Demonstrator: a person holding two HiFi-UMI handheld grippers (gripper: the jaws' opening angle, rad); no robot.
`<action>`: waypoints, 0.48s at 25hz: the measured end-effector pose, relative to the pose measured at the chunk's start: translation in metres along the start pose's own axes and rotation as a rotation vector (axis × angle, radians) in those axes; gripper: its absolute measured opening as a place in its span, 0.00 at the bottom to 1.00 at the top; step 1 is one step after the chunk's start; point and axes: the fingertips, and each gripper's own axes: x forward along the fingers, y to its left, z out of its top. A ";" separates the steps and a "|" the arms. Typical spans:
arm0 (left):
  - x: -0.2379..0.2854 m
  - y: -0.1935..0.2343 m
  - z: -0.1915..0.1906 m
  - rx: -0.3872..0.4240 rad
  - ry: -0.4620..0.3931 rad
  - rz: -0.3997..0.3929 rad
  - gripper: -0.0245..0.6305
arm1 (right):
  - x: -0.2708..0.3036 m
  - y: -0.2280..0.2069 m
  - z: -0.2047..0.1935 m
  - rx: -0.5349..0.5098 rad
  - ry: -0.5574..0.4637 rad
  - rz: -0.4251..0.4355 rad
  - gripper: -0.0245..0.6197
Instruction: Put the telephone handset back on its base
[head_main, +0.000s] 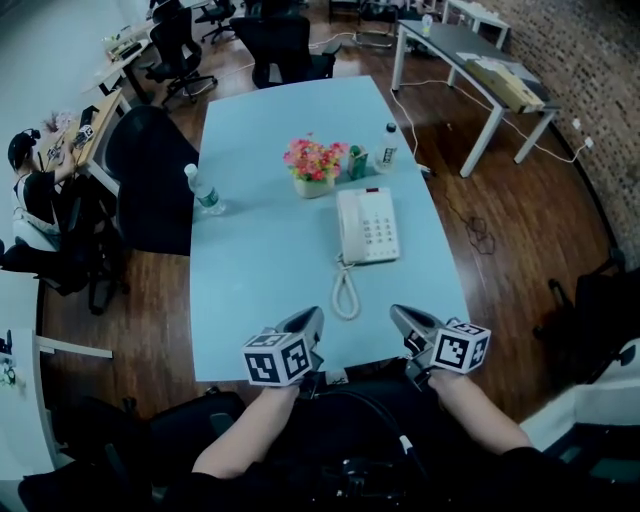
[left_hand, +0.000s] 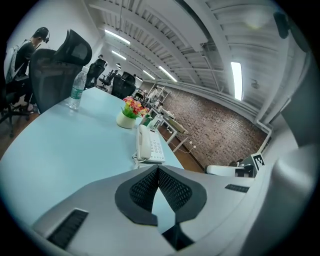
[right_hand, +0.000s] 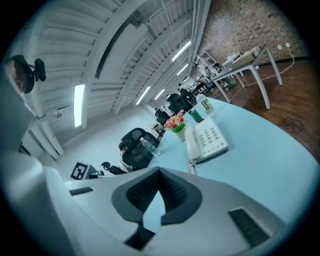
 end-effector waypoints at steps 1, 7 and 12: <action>0.001 -0.003 -0.001 -0.015 0.004 -0.013 0.04 | -0.001 0.000 0.000 0.012 -0.004 0.003 0.06; -0.001 -0.002 -0.011 -0.090 0.006 -0.034 0.04 | -0.004 0.002 -0.005 -0.045 0.008 -0.012 0.06; -0.006 0.001 -0.015 -0.101 -0.001 -0.018 0.04 | -0.005 0.003 -0.008 -0.054 0.015 -0.005 0.06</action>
